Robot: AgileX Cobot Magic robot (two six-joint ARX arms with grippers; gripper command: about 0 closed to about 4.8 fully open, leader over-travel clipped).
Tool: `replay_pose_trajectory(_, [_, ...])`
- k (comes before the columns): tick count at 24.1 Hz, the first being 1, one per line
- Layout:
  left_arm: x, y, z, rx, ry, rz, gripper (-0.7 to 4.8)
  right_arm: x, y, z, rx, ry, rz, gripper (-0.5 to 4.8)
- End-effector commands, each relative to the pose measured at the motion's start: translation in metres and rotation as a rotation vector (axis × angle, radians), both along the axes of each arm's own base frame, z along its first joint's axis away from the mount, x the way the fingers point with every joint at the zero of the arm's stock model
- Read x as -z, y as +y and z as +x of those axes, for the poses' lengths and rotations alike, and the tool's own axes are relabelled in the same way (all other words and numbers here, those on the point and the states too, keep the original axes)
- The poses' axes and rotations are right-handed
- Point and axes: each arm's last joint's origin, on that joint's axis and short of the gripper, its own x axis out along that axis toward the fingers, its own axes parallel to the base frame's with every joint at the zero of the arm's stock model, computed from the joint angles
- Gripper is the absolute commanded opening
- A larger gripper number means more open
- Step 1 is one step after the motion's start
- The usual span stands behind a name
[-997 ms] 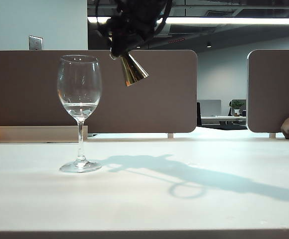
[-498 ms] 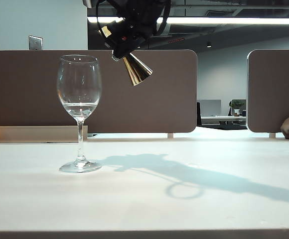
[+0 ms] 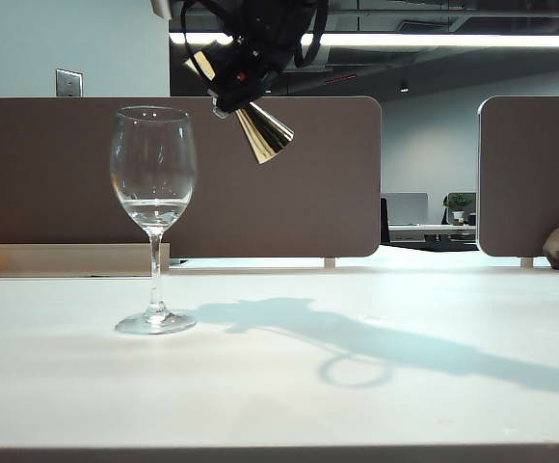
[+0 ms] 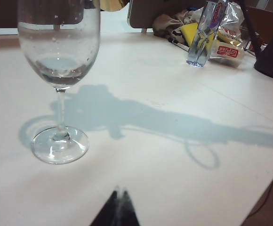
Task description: Pick up the jigger and pour the water inside into the glass.
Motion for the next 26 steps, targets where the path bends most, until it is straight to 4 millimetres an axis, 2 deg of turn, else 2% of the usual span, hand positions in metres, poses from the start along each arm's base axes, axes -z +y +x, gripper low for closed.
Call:
replay_pose_trajectory(1, [0.0001, 0.0, -0.0001, 0.004, 0.001, 0.001, -0.05, -0.0081, 0.0026, -0.0022, -0.06, -0.056, -0.007, -0.01])
replay_pose_trajectory(26, [0.0001, 0.0, -0.0001, 0.004, 0.001, 0.001, -0.05, -0.0052, 0.0082, -0.0091, -0.192, -0.203, -0.273, -0.01])
